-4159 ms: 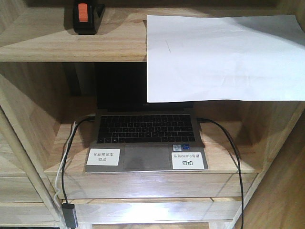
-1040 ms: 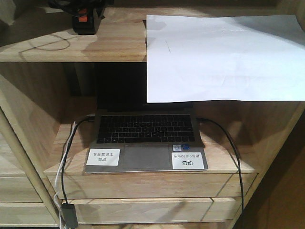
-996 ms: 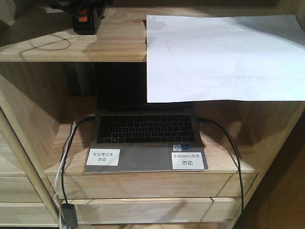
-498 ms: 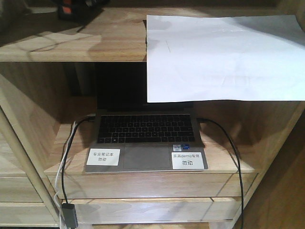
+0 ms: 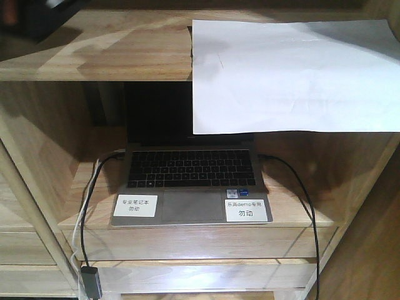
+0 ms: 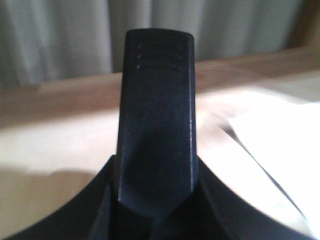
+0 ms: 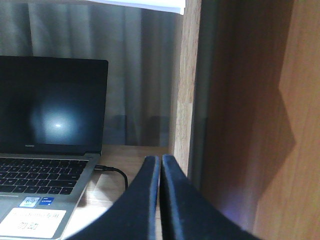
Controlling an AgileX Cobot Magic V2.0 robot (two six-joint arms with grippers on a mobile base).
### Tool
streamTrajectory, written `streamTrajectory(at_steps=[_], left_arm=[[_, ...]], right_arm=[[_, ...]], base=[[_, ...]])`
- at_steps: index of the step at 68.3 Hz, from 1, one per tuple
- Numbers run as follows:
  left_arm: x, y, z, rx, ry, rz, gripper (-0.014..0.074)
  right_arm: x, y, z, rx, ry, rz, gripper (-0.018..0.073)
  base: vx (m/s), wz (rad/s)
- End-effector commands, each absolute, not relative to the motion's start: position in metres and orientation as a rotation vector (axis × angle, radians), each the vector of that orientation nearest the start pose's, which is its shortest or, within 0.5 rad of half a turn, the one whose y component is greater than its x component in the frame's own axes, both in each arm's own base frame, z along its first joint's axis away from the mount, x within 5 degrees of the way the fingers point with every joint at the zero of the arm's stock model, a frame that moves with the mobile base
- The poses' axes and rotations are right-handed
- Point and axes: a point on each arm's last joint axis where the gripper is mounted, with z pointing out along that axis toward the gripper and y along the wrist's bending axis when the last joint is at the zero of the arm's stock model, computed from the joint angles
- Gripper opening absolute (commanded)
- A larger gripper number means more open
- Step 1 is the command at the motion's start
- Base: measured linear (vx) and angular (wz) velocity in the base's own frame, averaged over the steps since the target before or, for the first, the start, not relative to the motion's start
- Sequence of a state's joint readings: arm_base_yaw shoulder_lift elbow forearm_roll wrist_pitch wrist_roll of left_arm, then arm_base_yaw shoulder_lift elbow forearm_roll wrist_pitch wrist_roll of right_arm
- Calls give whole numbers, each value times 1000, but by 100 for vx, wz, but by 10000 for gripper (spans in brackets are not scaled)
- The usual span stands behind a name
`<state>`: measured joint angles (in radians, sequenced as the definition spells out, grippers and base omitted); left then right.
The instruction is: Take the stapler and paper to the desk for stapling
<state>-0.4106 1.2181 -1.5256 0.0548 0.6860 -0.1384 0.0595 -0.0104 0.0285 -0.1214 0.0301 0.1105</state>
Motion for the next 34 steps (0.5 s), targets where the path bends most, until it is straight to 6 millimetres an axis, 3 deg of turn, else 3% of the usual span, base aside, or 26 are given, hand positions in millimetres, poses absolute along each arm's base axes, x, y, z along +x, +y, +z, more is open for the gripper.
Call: streamTrajectory(at_steps=[1,21,34], left_arm=[[183,-80,516,257,1617,-378,-6],[112,-50,474,276,1666,-385,-6],[81,-37,436,313,1692,-372,-6]], right_arm=[[56,4,201,-56,1473,35,-9],[56,4,201,-56,1472,35,-9],[56,4,201,-56,1472,35,-9]], base=[[0,0],[0,0],[0,0]])
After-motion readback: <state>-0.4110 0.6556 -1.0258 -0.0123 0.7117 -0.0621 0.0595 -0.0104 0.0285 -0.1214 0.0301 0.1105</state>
